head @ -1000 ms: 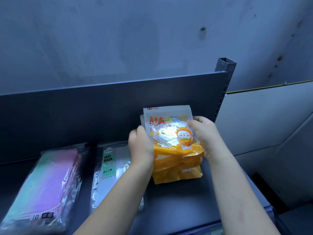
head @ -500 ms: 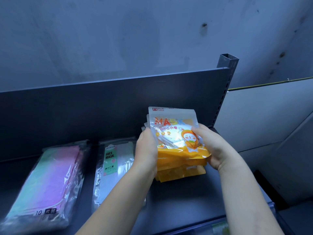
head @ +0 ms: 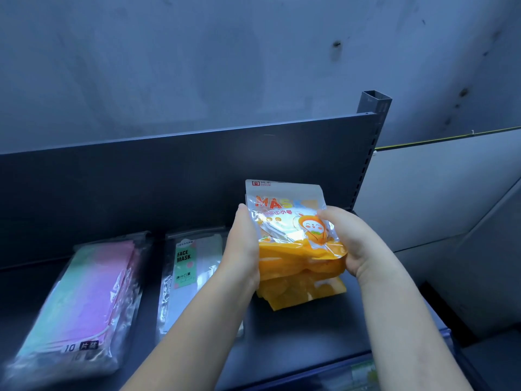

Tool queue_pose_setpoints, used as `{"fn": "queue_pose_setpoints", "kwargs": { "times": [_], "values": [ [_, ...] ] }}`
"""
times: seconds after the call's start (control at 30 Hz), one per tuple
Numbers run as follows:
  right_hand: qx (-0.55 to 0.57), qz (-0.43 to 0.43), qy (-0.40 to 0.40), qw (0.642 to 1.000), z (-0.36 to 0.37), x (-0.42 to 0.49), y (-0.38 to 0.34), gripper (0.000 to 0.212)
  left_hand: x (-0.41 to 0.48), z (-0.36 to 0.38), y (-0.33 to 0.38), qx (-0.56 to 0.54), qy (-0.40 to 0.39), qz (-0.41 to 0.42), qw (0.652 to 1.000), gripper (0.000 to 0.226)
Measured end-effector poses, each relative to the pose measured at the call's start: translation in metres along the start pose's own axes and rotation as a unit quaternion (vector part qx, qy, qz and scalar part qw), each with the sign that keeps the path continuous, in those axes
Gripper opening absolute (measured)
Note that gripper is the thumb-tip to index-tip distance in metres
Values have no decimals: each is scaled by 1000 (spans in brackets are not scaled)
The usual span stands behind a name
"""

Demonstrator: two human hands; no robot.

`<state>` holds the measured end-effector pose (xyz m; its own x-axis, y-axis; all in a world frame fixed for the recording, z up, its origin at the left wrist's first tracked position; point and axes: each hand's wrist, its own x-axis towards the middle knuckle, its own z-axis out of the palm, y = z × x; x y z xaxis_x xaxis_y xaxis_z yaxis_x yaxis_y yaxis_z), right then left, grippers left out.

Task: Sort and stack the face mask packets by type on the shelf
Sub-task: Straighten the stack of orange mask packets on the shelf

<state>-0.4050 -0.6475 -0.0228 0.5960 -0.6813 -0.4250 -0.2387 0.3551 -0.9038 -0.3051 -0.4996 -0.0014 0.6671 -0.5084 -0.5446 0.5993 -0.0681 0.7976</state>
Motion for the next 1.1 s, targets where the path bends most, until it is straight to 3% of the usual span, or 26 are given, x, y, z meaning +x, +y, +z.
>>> {"fn": "queue_pose_setpoints", "kwargs": {
  "times": [0.37,0.6,0.8,0.93,1.1],
  "values": [
    [-33,-36,-28,998,-5,14,-5,45,14,-8,-1,3,-19,20,1000,44],
    [-62,-73,-44,994,-17,7,7,33,11,-14,-17,77,-4,90,993,38],
    [43,-77,-89,992,-24,-9,14,33,0,-8,-28,88,-31,129,987,29],
    [75,-74,-100,989,-26,-17,20,34,-2,-8,-35,78,-2,99,992,22],
    [103,-36,-102,989,-22,-25,29,39,2,-10,-43,63,6,28,998,54]
  ]
}}
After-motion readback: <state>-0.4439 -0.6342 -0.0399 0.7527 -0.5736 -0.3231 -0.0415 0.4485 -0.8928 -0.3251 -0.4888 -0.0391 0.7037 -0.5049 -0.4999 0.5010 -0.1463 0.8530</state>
